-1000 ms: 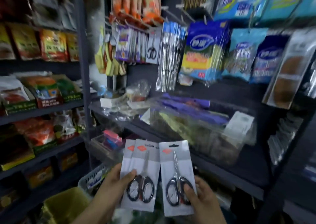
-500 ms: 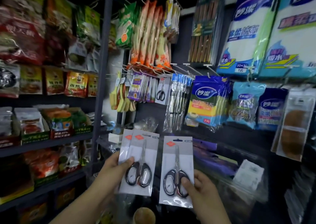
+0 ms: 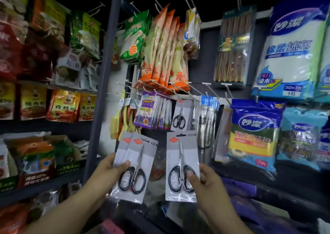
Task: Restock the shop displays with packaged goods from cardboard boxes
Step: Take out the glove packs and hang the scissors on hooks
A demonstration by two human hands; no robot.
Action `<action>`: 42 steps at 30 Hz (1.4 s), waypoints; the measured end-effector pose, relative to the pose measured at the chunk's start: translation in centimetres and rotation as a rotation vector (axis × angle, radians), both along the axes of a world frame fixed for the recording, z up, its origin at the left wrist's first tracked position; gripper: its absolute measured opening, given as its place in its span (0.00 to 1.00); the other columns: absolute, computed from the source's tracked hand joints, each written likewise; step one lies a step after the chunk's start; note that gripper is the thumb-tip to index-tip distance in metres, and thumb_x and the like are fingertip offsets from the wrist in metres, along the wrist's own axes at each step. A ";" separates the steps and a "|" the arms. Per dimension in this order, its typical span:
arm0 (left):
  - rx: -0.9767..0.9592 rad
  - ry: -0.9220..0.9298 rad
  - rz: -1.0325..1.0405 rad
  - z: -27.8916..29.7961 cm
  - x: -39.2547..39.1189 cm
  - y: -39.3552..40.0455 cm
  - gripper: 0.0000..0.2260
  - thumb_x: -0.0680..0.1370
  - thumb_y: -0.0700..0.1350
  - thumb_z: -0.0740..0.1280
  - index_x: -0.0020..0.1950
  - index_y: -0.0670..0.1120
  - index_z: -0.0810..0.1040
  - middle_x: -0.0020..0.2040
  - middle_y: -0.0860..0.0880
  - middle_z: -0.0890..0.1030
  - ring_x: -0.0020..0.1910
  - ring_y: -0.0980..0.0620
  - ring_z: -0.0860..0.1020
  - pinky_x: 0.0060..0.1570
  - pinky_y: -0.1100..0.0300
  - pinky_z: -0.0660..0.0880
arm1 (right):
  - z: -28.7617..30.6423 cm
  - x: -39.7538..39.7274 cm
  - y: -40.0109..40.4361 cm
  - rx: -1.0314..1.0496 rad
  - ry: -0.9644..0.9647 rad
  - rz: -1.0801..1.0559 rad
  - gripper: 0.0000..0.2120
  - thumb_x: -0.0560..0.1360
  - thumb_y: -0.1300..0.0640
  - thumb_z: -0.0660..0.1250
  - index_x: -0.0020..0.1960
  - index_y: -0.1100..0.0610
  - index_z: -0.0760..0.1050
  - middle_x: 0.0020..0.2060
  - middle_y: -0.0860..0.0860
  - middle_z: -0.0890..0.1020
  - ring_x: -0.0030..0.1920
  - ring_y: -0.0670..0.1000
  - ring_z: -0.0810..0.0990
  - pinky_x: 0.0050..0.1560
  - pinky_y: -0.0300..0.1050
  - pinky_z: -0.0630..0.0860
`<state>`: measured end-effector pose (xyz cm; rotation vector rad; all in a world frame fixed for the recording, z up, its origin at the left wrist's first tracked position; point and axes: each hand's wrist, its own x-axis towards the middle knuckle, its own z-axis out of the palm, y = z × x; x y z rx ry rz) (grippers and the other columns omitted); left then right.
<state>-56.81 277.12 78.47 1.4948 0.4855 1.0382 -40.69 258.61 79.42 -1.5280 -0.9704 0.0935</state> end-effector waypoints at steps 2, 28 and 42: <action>0.014 -0.013 -0.045 0.8 1.2 4.3 0.08 0.79 0.39 0.65 0.55 0.46 0.80 0.46 0.48 0.86 0.45 0.49 0.84 0.45 0.55 0.78 | 1.2 0.8 4.3 0.021 -0.028 -0.058 0.07 0.77 0.62 0.65 0.50 0.52 0.77 0.44 0.45 0.85 0.44 0.39 0.83 0.45 0.34 0.76; -0.036 -0.045 -0.333 4.5 5.4 20.0 0.11 0.74 0.41 0.69 0.56 0.48 0.80 0.48 0.46 0.85 0.51 0.42 0.82 0.60 0.40 0.72 | 11.8 2.2 17.5 0.226 0.038 -0.429 0.14 0.79 0.57 0.64 0.62 0.60 0.73 0.53 0.55 0.83 0.52 0.53 0.83 0.54 0.49 0.79; -0.117 -0.134 -0.424 3.8 6.0 19.1 0.09 0.77 0.34 0.65 0.54 0.42 0.80 0.45 0.42 0.85 0.46 0.42 0.82 0.50 0.49 0.76 | 11.8 7.2 19.2 0.052 0.065 -0.656 0.15 0.79 0.54 0.64 0.64 0.59 0.73 0.54 0.54 0.81 0.54 0.55 0.79 0.55 0.44 0.73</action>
